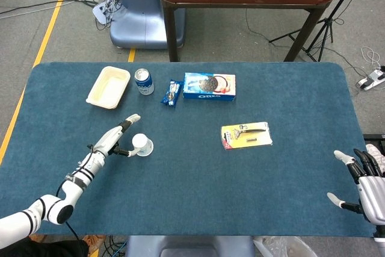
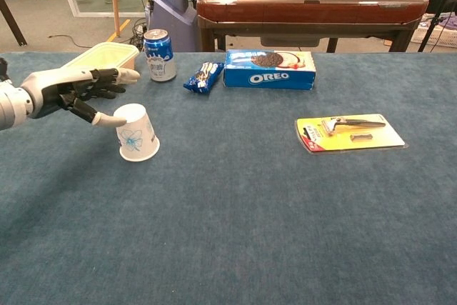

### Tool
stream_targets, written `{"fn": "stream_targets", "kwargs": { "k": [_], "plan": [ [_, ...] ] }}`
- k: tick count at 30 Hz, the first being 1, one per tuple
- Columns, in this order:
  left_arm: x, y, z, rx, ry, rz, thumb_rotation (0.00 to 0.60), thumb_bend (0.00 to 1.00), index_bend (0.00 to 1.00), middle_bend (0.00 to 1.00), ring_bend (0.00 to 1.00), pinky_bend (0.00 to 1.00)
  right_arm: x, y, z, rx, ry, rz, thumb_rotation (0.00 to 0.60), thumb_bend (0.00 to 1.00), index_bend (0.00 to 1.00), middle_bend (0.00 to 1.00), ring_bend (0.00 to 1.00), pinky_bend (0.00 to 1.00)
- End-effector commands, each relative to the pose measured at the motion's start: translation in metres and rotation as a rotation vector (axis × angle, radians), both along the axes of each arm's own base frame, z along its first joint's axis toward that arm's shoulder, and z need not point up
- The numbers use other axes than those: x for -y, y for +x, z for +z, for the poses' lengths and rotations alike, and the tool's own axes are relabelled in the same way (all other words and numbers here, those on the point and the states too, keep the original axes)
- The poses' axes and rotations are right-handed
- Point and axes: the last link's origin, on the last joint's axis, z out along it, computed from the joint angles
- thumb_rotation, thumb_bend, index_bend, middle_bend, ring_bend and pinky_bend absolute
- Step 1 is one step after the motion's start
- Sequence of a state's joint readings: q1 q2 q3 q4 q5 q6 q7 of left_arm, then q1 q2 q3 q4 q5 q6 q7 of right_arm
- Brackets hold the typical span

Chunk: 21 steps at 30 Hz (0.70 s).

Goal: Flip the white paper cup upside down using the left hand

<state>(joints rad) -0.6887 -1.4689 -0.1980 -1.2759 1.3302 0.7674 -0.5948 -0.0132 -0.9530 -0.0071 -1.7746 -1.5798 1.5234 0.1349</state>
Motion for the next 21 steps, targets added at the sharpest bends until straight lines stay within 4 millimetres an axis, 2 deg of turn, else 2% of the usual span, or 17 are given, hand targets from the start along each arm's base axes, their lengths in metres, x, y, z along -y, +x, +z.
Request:
{"fn": "stream_targets", "kwargs": {
  "k": [1,6,13,21],
  "plan": [
    [0.008,0.001,0.018,-0.076,0.043,-0.062,0.6,0.23,0.01,0.0,0.0,0.0,0.001,0.0,0.0,-0.002,0.001,0.003,0.6,0.1,0.17,0.23,0.02,0.0],
    [0.023,-0.003,0.046,-0.192,0.12,-0.05,0.6,0.23,0.04,0.0,0.0,0.0,0.005,0.002,0.001,-0.009,0.011,0.009,0.6,0.1,0.17,0.23,0.02,0.0],
    [0.06,-0.021,0.088,-0.38,0.294,0.022,0.6,0.23,0.11,0.0,0.0,0.0,0.011,0.002,-0.002,-0.017,0.039,0.011,0.6,0.11,0.17,0.23,0.02,0.0],
    [0.11,-0.046,0.111,-0.461,0.401,0.119,0.6,0.23,0.12,0.0,0.0,0.0,0.016,0.005,-0.008,-0.012,0.066,0.024,0.6,0.11,0.17,0.23,0.02,0.0]
  ]
}}
